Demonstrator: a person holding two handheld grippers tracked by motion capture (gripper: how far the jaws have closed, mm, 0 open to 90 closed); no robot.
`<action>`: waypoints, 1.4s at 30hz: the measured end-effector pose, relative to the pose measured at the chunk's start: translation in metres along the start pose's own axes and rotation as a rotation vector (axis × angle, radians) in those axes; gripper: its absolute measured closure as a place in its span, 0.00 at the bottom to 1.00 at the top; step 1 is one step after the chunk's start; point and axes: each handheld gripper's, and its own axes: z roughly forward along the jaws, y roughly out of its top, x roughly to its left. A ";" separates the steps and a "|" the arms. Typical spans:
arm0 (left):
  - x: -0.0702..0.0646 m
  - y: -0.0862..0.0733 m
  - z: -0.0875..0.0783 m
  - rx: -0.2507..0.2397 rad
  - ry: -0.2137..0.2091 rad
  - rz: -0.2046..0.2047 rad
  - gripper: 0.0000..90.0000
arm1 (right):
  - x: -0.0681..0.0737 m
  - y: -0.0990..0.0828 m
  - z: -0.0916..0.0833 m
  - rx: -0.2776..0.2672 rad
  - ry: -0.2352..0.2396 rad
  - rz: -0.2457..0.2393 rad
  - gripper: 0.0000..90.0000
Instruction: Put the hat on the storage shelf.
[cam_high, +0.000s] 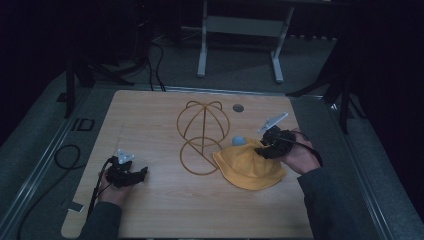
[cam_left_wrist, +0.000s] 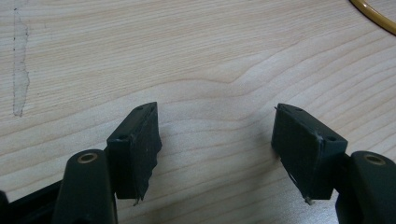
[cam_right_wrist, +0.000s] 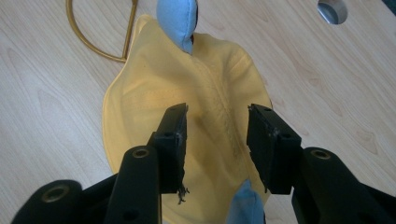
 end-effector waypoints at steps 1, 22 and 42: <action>0.000 0.000 0.000 -0.001 0.000 -0.001 0.36 | 0.000 0.001 0.001 0.008 0.001 -0.006 0.63; 0.000 0.000 0.000 -0.001 -0.001 -0.001 0.36 | -0.002 0.018 0.023 0.162 0.024 -0.104 0.63; 0.000 0.000 0.000 0.000 -0.002 0.001 0.36 | 0.001 0.016 0.024 0.245 -0.005 -0.177 0.93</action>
